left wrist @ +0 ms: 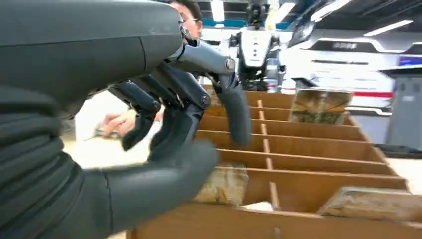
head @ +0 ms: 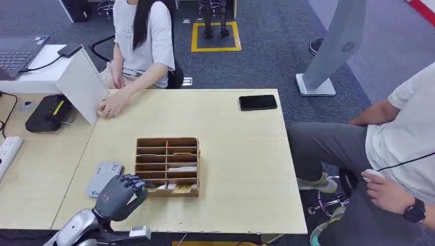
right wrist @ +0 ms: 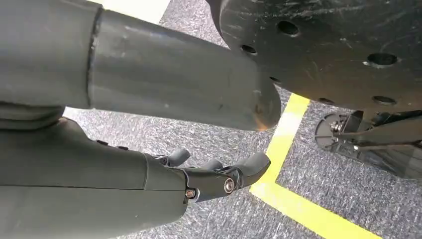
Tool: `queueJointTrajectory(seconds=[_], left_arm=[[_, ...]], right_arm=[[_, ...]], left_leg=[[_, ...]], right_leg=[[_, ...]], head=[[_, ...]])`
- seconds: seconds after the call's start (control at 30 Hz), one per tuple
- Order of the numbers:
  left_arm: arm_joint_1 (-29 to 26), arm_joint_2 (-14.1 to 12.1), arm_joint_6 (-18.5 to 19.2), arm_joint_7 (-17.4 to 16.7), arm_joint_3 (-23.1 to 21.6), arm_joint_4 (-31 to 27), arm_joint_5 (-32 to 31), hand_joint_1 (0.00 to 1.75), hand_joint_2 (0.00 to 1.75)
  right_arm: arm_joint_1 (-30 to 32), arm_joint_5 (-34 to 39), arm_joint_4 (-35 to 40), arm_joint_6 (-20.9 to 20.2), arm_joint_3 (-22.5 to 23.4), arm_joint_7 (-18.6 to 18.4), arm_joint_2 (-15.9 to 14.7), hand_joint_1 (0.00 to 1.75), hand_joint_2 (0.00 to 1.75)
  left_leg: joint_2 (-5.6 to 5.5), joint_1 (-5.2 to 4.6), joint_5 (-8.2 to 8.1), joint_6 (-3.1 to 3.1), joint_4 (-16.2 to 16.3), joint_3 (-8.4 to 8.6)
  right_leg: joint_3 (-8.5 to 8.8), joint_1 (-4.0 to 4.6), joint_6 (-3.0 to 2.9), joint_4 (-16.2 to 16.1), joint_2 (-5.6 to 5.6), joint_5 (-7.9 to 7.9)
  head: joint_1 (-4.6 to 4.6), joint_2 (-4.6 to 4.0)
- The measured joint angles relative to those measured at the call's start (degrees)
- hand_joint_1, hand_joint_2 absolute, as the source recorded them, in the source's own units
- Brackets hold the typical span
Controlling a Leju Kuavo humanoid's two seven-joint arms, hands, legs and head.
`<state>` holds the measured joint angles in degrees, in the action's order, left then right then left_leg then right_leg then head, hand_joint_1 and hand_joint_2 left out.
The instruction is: Pass the card to the sensor for recognition and then transmit it.
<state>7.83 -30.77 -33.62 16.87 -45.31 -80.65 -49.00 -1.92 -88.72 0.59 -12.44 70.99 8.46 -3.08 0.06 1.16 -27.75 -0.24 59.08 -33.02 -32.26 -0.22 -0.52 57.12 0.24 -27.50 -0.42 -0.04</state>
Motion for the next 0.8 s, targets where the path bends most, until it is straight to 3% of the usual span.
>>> queueJointTrajectory(seconds=[0.8], left_arm=[[-0.2,0.0,-0.9,0.0,0.0,0.0,-0.3,0.00,1.75]], right_arm=[[0.0,0.0,0.0,0.0,-0.1,0.1,0.0,0.00,0.00]], left_leg=[[0.00,0.00,0.00,0.00,0.0,0.00]], right_leg=[[0.00,0.00,0.00,0.0,0.00,0.00]], head=[[-0.02,0.00]])
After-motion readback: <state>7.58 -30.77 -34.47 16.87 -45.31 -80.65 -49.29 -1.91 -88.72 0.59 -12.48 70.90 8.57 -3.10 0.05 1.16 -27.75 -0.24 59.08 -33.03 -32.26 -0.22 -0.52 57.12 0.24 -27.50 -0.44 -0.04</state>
